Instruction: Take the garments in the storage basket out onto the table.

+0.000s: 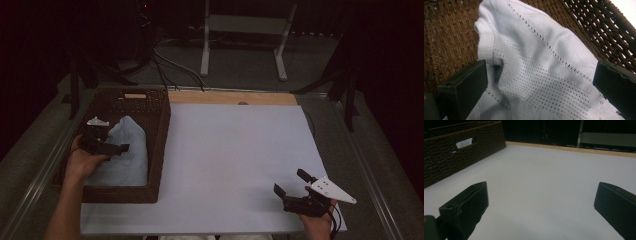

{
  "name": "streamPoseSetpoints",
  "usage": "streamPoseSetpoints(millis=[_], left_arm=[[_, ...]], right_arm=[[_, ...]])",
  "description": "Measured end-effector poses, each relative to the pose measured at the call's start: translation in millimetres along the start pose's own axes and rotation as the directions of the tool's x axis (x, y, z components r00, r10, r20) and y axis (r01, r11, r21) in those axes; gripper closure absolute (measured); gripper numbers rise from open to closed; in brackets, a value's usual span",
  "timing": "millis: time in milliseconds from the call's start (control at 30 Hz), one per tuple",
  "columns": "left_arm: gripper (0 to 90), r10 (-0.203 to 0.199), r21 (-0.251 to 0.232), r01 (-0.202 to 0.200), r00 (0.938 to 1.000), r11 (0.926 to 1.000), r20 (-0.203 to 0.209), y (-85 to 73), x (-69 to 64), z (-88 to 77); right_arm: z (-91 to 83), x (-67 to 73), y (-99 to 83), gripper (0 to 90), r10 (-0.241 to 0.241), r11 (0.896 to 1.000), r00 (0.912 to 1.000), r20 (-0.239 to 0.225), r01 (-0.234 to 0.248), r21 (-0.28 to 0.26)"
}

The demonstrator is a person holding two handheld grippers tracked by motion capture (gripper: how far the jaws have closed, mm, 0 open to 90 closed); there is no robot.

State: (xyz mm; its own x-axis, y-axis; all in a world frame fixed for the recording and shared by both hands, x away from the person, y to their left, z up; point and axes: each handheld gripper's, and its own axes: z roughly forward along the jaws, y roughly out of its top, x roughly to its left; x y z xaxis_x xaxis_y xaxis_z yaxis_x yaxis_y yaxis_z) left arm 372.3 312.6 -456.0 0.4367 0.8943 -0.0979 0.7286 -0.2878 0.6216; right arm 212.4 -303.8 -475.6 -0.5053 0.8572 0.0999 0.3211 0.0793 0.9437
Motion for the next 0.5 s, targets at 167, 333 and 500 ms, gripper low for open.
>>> streamPoseSetpoints(millis=[167,333,500], left_arm=[[1.3,-0.006,0.031,0.005,1.0,0.9995,0.005,-0.9,0.8,2.5],[1.3,-0.03,0.052,0.029,0.9995,0.9982,0.012,-1.4,1.8,4.8],[1.3,-0.03,0.083,0.029,0.9994,0.9961,0.015,-2.2,1.7,7.2]], right_arm=[[0.1,0.0,0.0,0.0,0.001,1.0,1.0,0.0,-0.001,0.0],[0.1,0.2,0.0,0.0,0.0,1.0,1.0,0.0,0.0,0.001],[0.3,-0.2,-0.1,0.0,0.001,1.0,1.0,0.0,-0.001,0.001]])
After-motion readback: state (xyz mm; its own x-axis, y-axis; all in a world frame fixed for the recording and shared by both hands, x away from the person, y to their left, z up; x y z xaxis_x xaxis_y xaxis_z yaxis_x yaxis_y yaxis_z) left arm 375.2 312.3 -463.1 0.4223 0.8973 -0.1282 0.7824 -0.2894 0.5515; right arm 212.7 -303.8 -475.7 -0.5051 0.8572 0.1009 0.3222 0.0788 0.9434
